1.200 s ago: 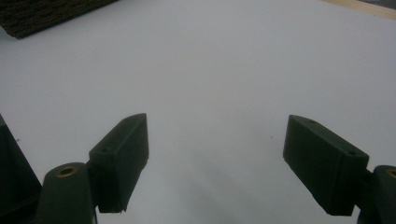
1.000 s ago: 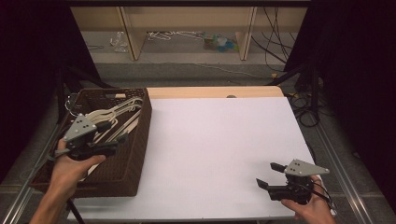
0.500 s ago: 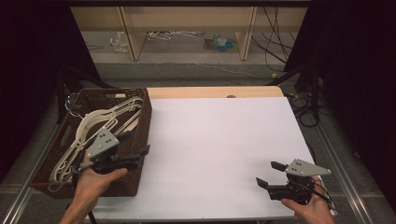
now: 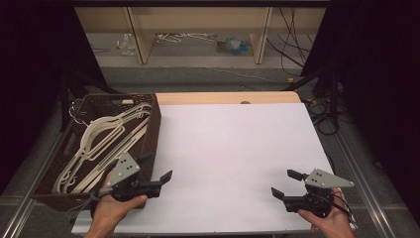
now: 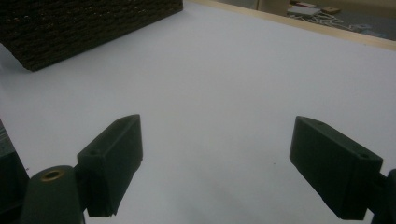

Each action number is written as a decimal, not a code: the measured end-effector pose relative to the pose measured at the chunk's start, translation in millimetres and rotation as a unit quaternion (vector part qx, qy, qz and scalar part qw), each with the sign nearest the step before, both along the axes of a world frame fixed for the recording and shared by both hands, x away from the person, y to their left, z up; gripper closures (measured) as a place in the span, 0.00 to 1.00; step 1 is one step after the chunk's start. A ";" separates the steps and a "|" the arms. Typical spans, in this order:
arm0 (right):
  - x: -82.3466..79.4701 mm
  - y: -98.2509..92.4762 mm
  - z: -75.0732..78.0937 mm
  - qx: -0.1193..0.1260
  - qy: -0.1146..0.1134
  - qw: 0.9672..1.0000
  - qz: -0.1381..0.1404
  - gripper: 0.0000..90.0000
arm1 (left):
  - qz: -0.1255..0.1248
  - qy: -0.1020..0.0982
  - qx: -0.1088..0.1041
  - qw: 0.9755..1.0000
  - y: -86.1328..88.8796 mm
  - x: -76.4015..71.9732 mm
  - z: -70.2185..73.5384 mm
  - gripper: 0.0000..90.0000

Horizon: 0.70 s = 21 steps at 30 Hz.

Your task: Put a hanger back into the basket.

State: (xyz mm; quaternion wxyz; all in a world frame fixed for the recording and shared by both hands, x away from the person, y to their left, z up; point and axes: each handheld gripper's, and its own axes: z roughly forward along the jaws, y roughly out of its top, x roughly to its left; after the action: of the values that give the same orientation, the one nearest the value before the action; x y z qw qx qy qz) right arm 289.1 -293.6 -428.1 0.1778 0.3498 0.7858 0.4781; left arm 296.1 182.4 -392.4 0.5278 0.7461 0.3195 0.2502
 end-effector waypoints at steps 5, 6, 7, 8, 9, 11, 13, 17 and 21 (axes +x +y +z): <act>-0.3 1.1 -0.8 0.000 -0.005 1.000 0.004 0.18 | -0.006 -0.003 0.005 1.000 -5.7 -6.5 -7.5 0.19; -0.3 1.4 -1.0 0.000 -0.006 1.000 0.007 0.18 | -0.007 -0.003 0.007 1.000 -8.0 -8.5 -9.4 0.19; -0.6 1.7 -0.9 -0.001 -0.006 1.000 0.008 0.18 | -0.008 -0.005 0.010 1.000 -9.1 -9.6 -10.5 0.19; -1.0 1.6 -0.4 -0.001 -0.007 1.000 0.008 0.18 | -0.010 -0.007 0.012 1.000 -10.9 -11.0 -12.1 0.19; -1.6 2.2 -0.3 0.001 -0.009 1.000 0.008 0.18 | -0.009 -0.007 0.016 1.000 -12.5 -13.1 -13.3 0.19; -2.7 2.4 0.6 0.004 -0.013 1.000 0.012 0.18 | -0.011 -0.008 0.018 1.000 -16.1 -17.6 -16.5 0.19; -3.9 2.6 1.9 0.005 -0.016 1.000 0.009 0.18 | -0.015 -0.007 0.020 1.000 -18.2 -21.4 -18.3 0.19; -6.4 4.0 2.8 0.008 -0.015 1.000 0.007 0.18 | -0.023 -0.014 0.023 0.999 -21.7 -30.4 -24.5 0.19; -9.4 7.2 2.2 0.010 -0.026 1.000 0.007 0.18 | -0.019 -0.009 0.039 0.999 -22.4 -35.5 -33.3 0.19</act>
State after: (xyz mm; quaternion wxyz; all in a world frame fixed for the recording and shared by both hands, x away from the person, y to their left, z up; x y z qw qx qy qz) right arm 279.7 -286.4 -425.9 0.1916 0.3332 0.7785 0.4962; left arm 260.6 160.0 -425.7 0.5055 0.7701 0.2905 0.2587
